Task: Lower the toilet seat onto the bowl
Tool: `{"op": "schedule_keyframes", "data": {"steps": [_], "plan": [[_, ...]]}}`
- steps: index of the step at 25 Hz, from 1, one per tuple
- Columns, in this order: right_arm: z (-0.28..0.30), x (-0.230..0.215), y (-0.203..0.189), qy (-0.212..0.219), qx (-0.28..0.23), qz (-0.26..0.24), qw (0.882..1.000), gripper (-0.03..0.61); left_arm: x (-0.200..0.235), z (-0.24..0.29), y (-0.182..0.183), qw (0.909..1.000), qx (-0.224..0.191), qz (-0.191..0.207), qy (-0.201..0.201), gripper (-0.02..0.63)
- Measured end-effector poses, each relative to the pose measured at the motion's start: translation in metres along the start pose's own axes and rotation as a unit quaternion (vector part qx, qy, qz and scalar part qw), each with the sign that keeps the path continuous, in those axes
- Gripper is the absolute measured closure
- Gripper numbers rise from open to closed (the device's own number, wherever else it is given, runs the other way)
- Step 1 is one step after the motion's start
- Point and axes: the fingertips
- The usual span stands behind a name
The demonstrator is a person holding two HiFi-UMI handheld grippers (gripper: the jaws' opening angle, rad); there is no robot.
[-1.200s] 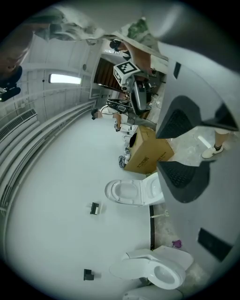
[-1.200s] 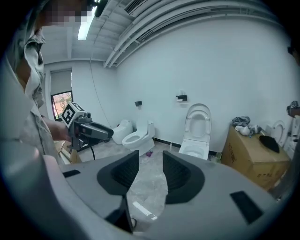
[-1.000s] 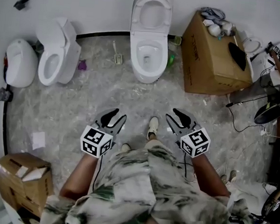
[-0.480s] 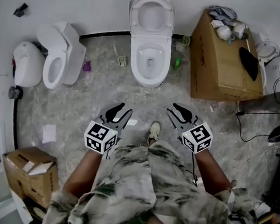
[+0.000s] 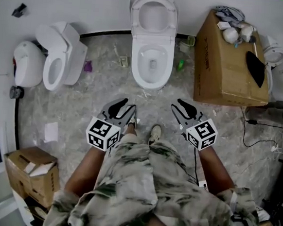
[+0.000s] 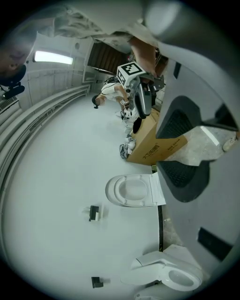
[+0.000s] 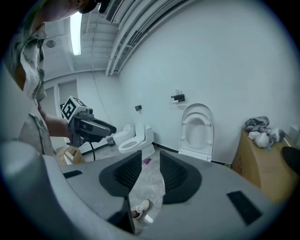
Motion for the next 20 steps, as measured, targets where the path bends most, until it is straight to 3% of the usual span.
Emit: {"op": "schedule_keyframes", "data": {"steps": [8, 13, 20], "plan": [[0.048, -0.029, 0.026, -0.032, 0.012, -0.005, 0.999, 0.439, 0.067, 0.038, 0.022, 0.9996, -0.005, -0.011, -0.025, 0.453], [0.093, -0.056, 0.046, -0.057, 0.023, -0.01, 0.998, 0.443, 0.118, 0.07, 0.054, 0.9986, -0.009, 0.004, -0.053, 0.453], [0.162, -0.082, 0.057, -0.09, 0.03, -0.01, 0.995, 0.445, 0.191, 0.098, 0.07, 0.9961, -0.005, 0.026, -0.085, 0.454]]}}
Point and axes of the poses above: the fingertips, and each gripper's own axes: z forward along the fingers, x to its left, y out of its top, and after that the axes turned 11 degrees about -x, right-handed
